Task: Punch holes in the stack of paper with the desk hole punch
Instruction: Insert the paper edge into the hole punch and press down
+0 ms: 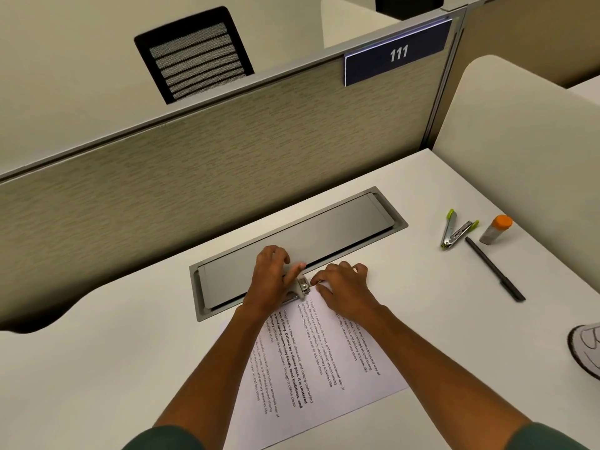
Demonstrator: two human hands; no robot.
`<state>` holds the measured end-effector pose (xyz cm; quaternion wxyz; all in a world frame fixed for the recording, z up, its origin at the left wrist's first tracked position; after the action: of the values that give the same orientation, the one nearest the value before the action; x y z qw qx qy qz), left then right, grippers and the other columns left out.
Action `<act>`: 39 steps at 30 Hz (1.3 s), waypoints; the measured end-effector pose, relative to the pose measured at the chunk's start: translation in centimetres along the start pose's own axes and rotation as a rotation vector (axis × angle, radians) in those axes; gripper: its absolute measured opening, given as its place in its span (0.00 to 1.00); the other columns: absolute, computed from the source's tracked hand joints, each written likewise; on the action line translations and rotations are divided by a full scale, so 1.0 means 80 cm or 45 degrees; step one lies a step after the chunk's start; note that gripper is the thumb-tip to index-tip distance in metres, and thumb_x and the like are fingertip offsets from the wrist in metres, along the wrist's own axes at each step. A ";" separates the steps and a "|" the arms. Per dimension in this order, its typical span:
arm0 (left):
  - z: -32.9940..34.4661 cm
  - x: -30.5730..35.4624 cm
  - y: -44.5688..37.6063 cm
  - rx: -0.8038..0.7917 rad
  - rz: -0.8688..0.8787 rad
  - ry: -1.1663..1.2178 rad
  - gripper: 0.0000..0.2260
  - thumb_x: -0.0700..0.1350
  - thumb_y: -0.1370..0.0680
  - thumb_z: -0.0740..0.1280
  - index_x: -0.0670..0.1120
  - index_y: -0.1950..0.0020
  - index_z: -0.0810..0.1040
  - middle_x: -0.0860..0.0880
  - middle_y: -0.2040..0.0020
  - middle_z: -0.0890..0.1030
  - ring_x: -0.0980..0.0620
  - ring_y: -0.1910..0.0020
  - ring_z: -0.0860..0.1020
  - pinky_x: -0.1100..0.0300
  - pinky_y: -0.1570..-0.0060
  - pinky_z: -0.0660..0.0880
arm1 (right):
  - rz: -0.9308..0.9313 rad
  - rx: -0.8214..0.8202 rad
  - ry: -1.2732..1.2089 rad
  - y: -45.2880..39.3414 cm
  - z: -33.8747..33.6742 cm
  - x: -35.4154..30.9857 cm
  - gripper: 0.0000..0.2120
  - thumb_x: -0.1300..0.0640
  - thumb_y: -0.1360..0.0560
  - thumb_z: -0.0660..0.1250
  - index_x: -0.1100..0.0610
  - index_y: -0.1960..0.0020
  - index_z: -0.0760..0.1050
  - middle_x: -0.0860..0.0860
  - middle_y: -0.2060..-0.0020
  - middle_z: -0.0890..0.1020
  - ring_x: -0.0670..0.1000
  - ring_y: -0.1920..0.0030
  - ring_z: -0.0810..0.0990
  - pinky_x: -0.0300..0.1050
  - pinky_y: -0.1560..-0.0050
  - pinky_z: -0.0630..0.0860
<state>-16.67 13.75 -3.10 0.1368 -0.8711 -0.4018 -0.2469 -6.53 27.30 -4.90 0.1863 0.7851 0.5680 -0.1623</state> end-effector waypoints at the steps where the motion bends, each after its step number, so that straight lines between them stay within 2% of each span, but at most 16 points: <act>1: -0.005 -0.006 0.003 0.002 -0.016 -0.003 0.15 0.56 0.21 0.64 0.46 0.45 0.71 0.46 0.42 0.71 0.49 0.43 0.68 0.52 0.44 0.72 | 0.003 0.013 -0.002 0.001 0.001 0.000 0.12 0.50 0.21 0.60 0.45 0.41 0.77 0.46 0.41 0.79 0.50 0.39 0.73 0.55 0.34 0.58; 3: -0.014 -0.018 0.015 -0.003 -0.045 -0.012 0.17 0.59 0.22 0.64 0.48 0.43 0.70 0.48 0.42 0.71 0.50 0.43 0.69 0.52 0.44 0.72 | 0.015 0.028 -0.004 0.002 0.004 0.001 0.13 0.49 0.22 0.61 0.45 0.39 0.76 0.46 0.40 0.78 0.50 0.38 0.72 0.55 0.33 0.56; 6: -0.024 -0.033 0.043 -0.012 -0.087 0.032 0.21 0.65 0.28 0.66 0.51 0.47 0.69 0.51 0.49 0.73 0.51 0.51 0.71 0.58 0.53 0.73 | 0.013 0.027 -0.018 0.004 0.010 0.000 0.16 0.44 0.23 0.62 0.44 0.37 0.74 0.46 0.37 0.76 0.49 0.36 0.71 0.55 0.31 0.55; 8: -0.025 -0.041 0.063 -0.052 -0.128 0.039 0.23 0.64 0.31 0.72 0.52 0.49 0.68 0.52 0.51 0.73 0.53 0.54 0.71 0.63 0.58 0.71 | -0.002 0.019 -0.006 0.005 0.012 -0.001 0.20 0.40 0.25 0.63 0.44 0.35 0.73 0.46 0.35 0.75 0.49 0.35 0.70 0.57 0.30 0.54; 10: -0.023 -0.047 0.081 -0.091 -0.188 0.052 0.24 0.62 0.34 0.75 0.53 0.48 0.68 0.53 0.51 0.74 0.54 0.54 0.72 0.65 0.57 0.70 | -0.011 0.029 0.016 0.006 0.013 -0.003 0.22 0.37 0.26 0.63 0.43 0.35 0.72 0.46 0.35 0.75 0.49 0.34 0.70 0.59 0.29 0.53; 15: -0.017 -0.048 0.105 -0.044 -0.272 0.064 0.21 0.58 0.31 0.76 0.55 0.48 0.68 0.53 0.47 0.75 0.54 0.51 0.73 0.66 0.54 0.69 | -0.034 0.008 0.110 0.009 0.012 -0.006 0.24 0.34 0.27 0.61 0.42 0.34 0.72 0.46 0.35 0.75 0.49 0.34 0.70 0.60 0.29 0.50; 22: -0.012 -0.044 0.112 0.068 -0.403 0.114 0.18 0.53 0.26 0.73 0.49 0.40 0.75 0.49 0.42 0.78 0.54 0.48 0.74 0.62 0.46 0.70 | -0.002 -0.003 0.168 0.016 0.010 -0.013 0.24 0.33 0.25 0.57 0.43 0.35 0.74 0.46 0.35 0.75 0.49 0.34 0.69 0.59 0.29 0.51; 27: -0.012 -0.041 0.111 0.076 -0.402 0.110 0.13 0.52 0.26 0.72 0.50 0.45 0.76 0.51 0.45 0.77 0.57 0.52 0.72 0.65 0.50 0.67 | 0.007 0.021 0.203 0.020 0.011 -0.016 0.23 0.33 0.24 0.56 0.43 0.36 0.75 0.45 0.37 0.75 0.49 0.35 0.70 0.60 0.29 0.51; 31: -0.013 -0.043 0.109 0.066 -0.407 0.058 0.10 0.53 0.26 0.72 0.50 0.54 0.74 0.51 0.51 0.77 0.58 0.56 0.72 0.69 0.58 0.66 | -0.001 0.013 0.231 0.019 0.012 -0.018 0.24 0.33 0.24 0.56 0.44 0.37 0.76 0.46 0.37 0.76 0.49 0.36 0.70 0.61 0.29 0.51; 35: -0.012 -0.046 0.108 0.075 -0.418 0.058 0.10 0.53 0.26 0.72 0.49 0.54 0.75 0.51 0.51 0.77 0.57 0.55 0.73 0.65 0.55 0.70 | -0.004 0.024 0.260 0.018 0.015 -0.018 0.24 0.33 0.24 0.55 0.45 0.38 0.77 0.46 0.38 0.76 0.49 0.36 0.71 0.62 0.29 0.51; 39: -0.011 -0.046 0.107 0.057 -0.401 0.016 0.11 0.55 0.25 0.71 0.48 0.54 0.77 0.51 0.52 0.78 0.55 0.54 0.73 0.66 0.56 0.67 | -0.009 0.033 0.273 0.019 0.017 -0.019 0.24 0.34 0.24 0.54 0.46 0.39 0.78 0.46 0.39 0.76 0.49 0.37 0.71 0.61 0.30 0.51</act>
<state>-12.43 5.52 -4.70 0.1183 -0.7926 -0.5379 -0.2616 -5.64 24.95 -5.18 0.1137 0.7983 0.5853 -0.0854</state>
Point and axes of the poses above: each hand's wrist, its own y-axis away from the middle knuckle, its own z-axis out of the palm, x = y × z, the point moved 3 cm from there along -y, towards the middle knuckle
